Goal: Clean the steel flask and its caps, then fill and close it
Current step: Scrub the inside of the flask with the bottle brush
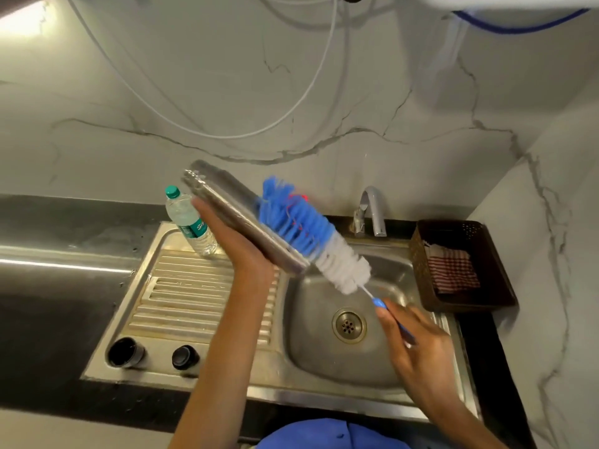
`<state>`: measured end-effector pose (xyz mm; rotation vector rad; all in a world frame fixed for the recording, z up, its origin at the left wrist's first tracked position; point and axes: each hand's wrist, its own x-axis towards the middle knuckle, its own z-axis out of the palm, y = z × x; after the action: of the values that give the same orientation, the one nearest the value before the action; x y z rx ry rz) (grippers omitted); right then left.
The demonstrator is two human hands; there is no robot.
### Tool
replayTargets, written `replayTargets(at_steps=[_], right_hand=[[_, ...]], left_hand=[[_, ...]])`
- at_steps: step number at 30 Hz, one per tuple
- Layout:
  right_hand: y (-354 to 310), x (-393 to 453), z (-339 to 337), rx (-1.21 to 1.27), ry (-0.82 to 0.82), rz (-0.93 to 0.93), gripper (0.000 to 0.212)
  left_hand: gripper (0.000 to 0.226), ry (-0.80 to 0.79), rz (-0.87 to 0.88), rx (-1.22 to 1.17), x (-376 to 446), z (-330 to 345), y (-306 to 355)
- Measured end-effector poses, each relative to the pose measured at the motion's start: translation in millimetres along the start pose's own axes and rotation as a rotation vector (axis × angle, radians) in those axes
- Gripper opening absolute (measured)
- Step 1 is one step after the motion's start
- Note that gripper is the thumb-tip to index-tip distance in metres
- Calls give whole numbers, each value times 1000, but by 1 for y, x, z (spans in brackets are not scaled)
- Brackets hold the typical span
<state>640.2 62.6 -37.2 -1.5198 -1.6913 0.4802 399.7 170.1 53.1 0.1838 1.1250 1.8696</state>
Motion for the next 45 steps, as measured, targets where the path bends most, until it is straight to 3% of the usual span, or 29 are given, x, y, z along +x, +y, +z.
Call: replayTargets(at_steps=[2,7,13,18,24,27,30,35,38,42,45], right_hand=[[-2,-4,1,-1,4,2,30],[-31,32,30,25,63,-32,25],[-7,5,6,-89,26,-84,31],[-24,33,27,-104,101,-153,27],[-7,31,-3,-166,33,-55,27],[-11,79,-5,-382,8,-60,22],[-25,141,1,-686,-46,-198,17],[-62,228,47,-1143,-326,-385,25],[-66,258,85,-1356,-373,-534,22],[-68,272,126,-1535,-443,-621,7],[-68,276,142,-1568,-529,-616,10]], left_hand=[[61,16,48,-46,1,0,5],[73,-129,-22,118,-32,-4,-40],[72,4,92,-52,20,-7,3],[77,-134,-21,177,-8,-8,-52],[91,-2,111,98,52,-30,8],[82,18,133,235,53,-55,12],[66,98,114,292,53,-77,8],[71,126,63,293,57,-108,0],[74,125,61,291,63,-116,-2],[72,125,41,296,70,-119,-5],[71,127,20,293,75,-119,-10]])
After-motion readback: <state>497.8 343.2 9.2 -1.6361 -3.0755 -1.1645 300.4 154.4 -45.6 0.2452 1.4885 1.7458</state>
